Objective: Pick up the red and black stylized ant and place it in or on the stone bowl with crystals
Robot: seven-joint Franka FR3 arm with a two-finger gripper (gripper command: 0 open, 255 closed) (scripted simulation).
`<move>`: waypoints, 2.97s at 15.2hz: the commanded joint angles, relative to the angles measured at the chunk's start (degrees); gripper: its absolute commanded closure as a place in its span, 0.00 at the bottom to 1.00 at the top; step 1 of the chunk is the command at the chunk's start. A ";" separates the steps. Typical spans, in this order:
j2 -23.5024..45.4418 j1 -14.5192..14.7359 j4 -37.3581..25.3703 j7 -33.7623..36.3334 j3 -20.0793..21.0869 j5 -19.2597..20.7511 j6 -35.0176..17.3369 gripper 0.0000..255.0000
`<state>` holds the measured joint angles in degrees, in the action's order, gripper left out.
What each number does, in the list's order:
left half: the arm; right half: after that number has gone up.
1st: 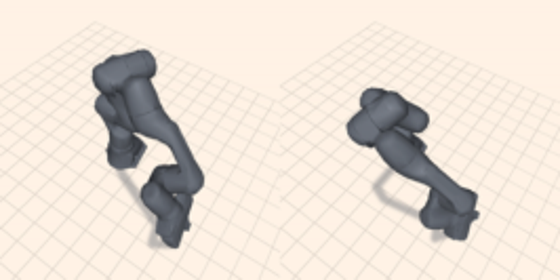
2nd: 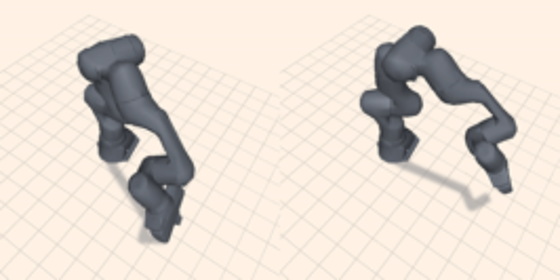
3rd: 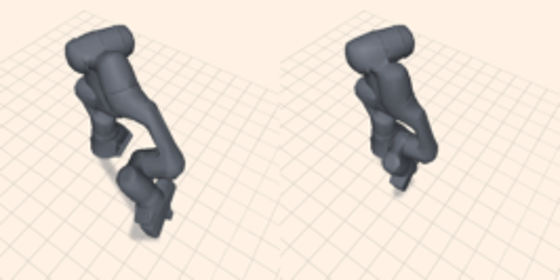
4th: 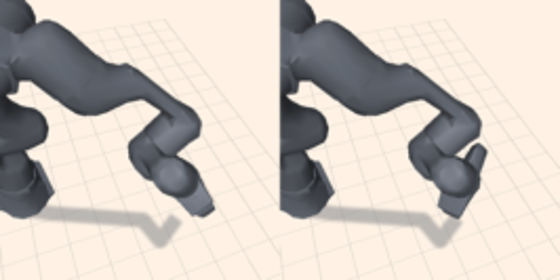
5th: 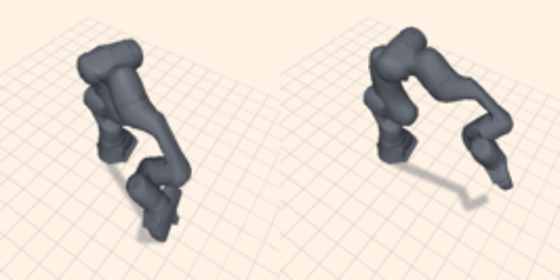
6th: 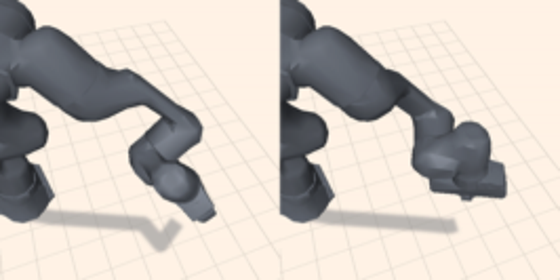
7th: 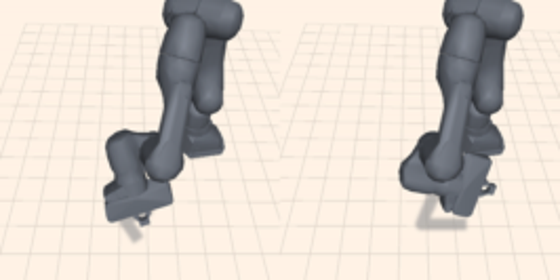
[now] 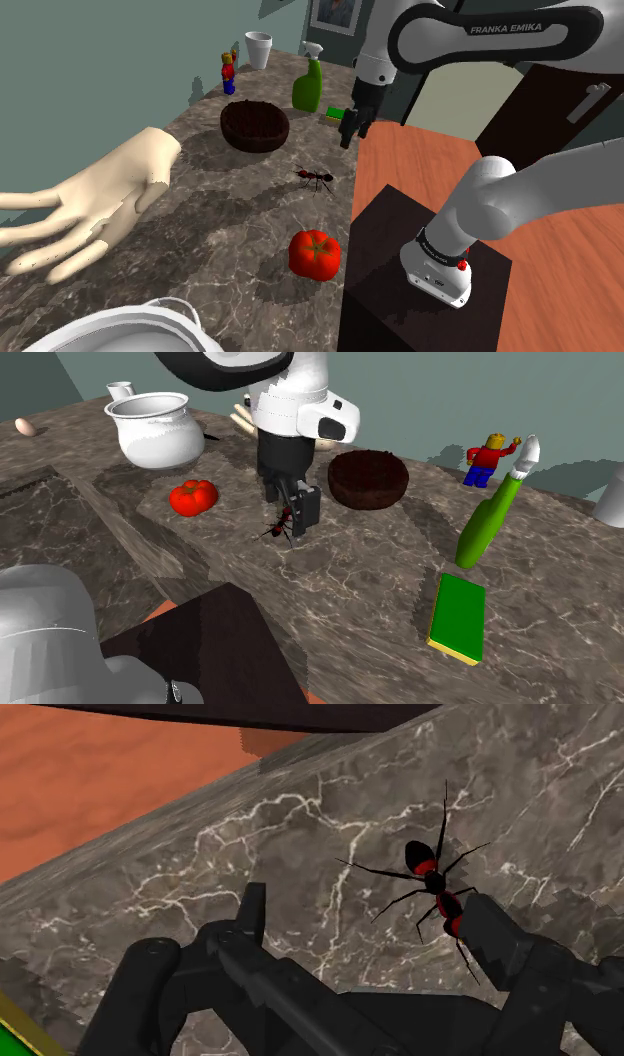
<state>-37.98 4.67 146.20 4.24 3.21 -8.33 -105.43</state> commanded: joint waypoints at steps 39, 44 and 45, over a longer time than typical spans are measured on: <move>12.78 6.09 1.45 -1.04 5.18 -6.13 -16.12 1.00; 11.07 5.92 -1.17 -0.40 4.88 -5.62 -11.82 1.00; 10.78 5.89 -1.73 -0.28 4.81 -5.52 -10.97 1.00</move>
<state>-26.79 10.53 145.10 3.68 8.00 -13.92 -117.45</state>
